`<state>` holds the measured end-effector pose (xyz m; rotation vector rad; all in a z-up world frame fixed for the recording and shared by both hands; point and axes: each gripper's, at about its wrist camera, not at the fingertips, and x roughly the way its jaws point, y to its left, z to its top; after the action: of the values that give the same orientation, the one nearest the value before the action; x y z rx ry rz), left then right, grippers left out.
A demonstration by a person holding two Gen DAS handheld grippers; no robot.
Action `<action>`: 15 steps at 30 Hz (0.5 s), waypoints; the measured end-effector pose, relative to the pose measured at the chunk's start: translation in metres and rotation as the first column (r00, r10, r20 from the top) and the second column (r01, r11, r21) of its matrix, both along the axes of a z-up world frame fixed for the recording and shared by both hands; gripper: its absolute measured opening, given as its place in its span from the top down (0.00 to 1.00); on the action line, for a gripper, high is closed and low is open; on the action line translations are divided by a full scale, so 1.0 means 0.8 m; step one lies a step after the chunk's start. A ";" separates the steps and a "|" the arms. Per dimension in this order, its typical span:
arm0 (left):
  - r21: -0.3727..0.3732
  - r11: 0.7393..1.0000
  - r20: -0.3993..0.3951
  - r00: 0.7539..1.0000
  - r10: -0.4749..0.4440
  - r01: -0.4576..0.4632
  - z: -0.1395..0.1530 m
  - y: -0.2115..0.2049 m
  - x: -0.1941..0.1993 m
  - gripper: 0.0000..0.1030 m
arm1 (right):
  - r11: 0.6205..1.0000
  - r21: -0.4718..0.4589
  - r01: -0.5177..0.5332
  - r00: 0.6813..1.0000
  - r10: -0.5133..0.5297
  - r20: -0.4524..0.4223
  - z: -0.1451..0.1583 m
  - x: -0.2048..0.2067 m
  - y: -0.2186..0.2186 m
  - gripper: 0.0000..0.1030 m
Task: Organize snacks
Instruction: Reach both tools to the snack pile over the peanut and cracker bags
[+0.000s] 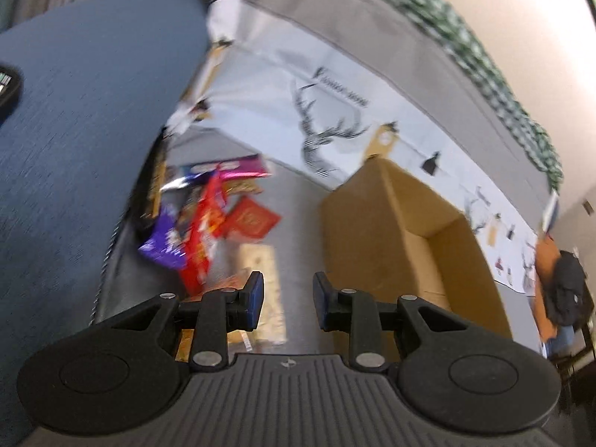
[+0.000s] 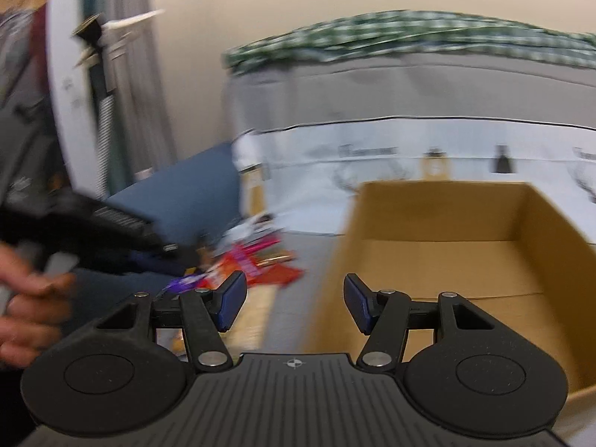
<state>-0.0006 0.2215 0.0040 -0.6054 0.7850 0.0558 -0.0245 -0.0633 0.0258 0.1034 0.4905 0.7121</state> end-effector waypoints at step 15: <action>0.152 0.988 -0.229 0.973 0.023 0.012 -0.055 0.005 0.034 0.16 | 0.902 -0.356 -0.242 0.956 0.285 0.073 -0.072 -0.046 0.143 0.10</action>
<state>0.0264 0.2257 -0.0399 -0.4596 0.9941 0.1926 -0.0613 0.0512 -0.0317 -0.3419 0.5085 0.8821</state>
